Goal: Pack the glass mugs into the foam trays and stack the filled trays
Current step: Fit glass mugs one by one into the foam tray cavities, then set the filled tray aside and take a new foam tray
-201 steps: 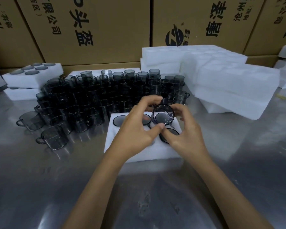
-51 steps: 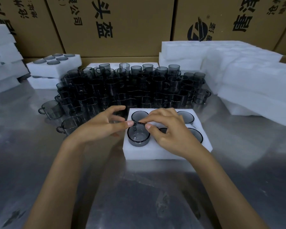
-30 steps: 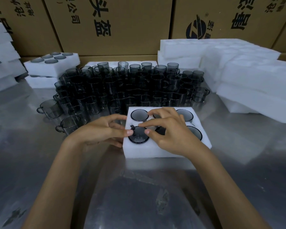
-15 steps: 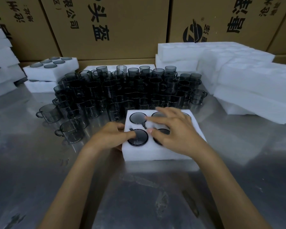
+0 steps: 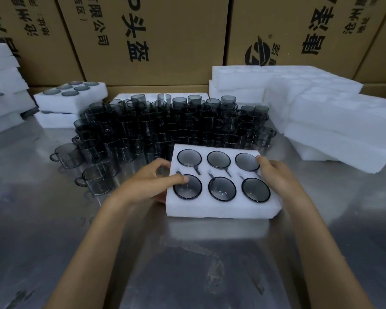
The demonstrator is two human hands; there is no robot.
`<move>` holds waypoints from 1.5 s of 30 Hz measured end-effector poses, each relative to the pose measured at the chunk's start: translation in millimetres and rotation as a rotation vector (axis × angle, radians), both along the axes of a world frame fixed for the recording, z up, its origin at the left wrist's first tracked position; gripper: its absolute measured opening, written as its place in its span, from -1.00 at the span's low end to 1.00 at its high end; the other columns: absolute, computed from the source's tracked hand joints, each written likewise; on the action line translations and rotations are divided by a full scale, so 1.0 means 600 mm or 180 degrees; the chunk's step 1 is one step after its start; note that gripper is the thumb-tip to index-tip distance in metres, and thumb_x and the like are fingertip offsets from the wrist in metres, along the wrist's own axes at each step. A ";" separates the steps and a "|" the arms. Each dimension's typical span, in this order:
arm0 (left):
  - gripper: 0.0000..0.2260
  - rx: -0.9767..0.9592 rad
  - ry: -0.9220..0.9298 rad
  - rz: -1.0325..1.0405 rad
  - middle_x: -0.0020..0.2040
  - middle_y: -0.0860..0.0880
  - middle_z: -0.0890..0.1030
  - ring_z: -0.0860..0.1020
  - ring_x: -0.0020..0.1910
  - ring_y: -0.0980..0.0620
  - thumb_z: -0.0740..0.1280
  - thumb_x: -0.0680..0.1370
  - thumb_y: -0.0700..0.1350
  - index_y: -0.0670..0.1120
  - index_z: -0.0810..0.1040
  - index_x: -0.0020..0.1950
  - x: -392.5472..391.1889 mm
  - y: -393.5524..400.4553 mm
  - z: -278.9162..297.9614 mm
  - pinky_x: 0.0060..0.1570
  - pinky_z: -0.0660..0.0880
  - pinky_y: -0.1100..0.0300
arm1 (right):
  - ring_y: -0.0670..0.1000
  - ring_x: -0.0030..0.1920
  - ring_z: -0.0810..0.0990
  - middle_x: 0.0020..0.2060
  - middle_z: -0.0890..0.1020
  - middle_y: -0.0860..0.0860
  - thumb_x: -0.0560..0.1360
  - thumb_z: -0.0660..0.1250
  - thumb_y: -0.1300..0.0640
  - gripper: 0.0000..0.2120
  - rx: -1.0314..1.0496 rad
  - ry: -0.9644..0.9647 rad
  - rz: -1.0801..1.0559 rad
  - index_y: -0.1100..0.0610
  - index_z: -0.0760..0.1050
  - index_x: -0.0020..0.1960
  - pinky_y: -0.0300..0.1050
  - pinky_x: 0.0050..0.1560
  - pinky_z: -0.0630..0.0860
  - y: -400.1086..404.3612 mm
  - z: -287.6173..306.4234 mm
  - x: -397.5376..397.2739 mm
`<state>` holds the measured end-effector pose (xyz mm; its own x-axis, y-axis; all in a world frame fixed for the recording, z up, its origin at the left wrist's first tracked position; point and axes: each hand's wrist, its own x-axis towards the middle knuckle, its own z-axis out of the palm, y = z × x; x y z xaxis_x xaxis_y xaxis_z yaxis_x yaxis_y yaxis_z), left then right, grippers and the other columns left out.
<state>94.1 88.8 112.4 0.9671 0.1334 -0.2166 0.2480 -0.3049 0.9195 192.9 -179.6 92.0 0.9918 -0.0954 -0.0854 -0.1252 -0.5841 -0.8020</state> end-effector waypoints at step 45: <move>-0.06 0.0735 -0.0315 0.3533 0.62 -0.13 -0.10 -0.08 0.59 -0.16 0.24 0.50 0.36 -0.12 -0.17 0.62 0.408 0.511 0.099 0.51 -0.07 -0.20 | 0.02 -0.51 0.28 -0.65 0.37 -0.11 0.53 0.19 0.01 -0.59 0.0107 -0.1090 -0.0508 -0.09 0.40 -0.51 -0.12 -0.38 0.20 0.166 -0.082 0.108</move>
<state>338.9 395.2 171.9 0.3013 0.9535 -0.0049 0.4161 -0.1269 0.9004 257.5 -80.3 43.0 0.9363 -0.2539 0.2426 0.0659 -0.5516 -0.8315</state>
